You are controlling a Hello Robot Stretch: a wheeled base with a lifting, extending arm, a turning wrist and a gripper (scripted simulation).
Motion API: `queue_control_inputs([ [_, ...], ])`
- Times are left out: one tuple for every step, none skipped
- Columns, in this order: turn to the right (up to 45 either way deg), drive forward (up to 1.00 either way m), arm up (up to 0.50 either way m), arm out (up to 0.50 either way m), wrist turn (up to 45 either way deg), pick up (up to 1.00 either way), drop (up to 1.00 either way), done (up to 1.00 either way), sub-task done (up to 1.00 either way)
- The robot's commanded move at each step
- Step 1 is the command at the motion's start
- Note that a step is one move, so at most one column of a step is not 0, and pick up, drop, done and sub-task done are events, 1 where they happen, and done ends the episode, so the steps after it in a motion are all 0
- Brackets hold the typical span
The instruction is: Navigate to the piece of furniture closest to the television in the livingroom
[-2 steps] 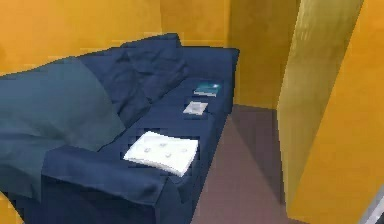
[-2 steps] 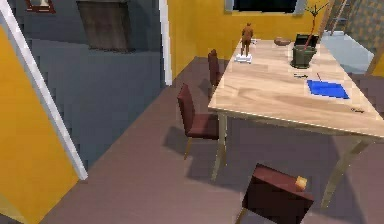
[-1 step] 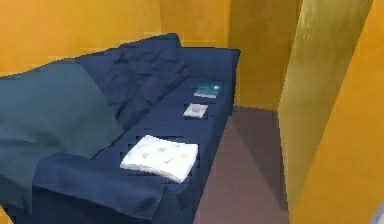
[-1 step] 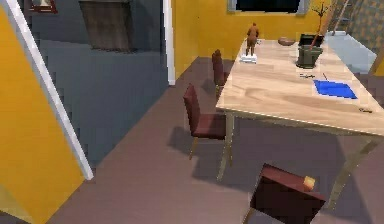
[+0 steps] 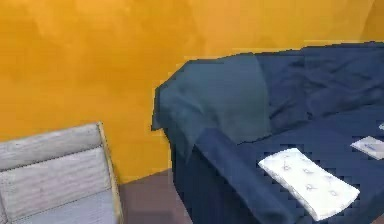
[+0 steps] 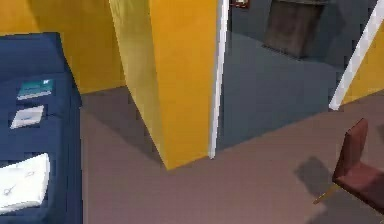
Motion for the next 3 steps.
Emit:
queue_control_inputs([
  [-45.0, 0.0, 0.0, 0.0, 0.0, 0.0, 0.0, 0.0, 0.0],
  [-45.0, 0.0, 0.0, 0.0, 0.0, 0.0, 0.0, 0.0, 0.0],
  [-42.0, 0.0, 0.0, 0.0, 0.0, 0.0, 0.0, 0.0, 0.0],
])
